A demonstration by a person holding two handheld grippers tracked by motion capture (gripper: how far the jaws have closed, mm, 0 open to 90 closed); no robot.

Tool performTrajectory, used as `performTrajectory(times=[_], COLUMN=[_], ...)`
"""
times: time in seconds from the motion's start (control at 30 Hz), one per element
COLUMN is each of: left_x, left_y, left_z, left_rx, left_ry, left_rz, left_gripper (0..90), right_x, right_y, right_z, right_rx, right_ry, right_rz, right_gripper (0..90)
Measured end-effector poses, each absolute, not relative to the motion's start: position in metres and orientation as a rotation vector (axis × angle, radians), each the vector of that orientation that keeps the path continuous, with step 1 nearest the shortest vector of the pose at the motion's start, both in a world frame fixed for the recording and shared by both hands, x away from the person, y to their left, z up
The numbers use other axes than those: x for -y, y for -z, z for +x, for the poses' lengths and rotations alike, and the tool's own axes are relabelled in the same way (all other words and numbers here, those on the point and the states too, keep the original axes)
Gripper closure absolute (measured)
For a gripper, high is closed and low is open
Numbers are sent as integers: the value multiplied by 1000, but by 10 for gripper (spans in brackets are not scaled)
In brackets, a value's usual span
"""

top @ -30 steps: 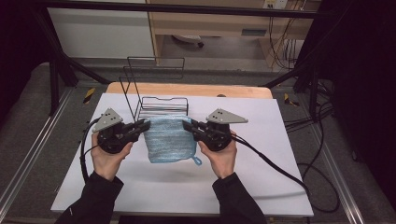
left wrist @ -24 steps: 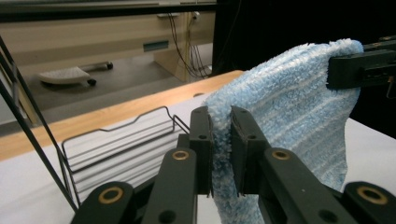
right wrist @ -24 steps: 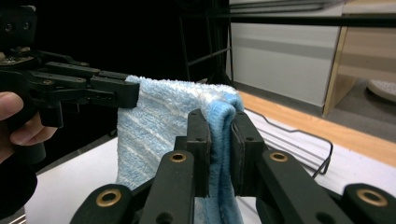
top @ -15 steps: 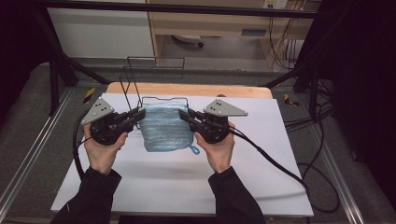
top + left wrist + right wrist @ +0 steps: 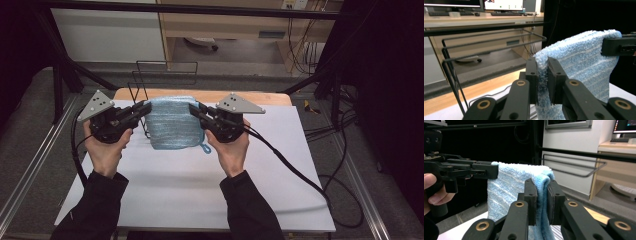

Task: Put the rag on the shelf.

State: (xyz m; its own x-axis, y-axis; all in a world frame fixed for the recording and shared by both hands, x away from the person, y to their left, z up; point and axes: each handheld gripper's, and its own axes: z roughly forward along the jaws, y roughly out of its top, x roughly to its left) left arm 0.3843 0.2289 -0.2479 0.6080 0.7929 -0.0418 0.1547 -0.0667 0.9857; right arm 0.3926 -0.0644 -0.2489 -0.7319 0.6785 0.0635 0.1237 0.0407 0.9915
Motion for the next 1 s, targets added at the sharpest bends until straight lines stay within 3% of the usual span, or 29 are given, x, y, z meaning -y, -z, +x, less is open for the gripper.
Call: performTrajectory(times=[1.0], left_x=[-241], left_y=[205], left_z=[415], left_rx=[-811], left_ry=[-671], left_rz=[1459], left_gripper=[804], right_x=[47], right_y=[205], right_z=[424], right_rx=[-1778], right_ry=[-1771], right_rz=[760], right_gripper=[812])
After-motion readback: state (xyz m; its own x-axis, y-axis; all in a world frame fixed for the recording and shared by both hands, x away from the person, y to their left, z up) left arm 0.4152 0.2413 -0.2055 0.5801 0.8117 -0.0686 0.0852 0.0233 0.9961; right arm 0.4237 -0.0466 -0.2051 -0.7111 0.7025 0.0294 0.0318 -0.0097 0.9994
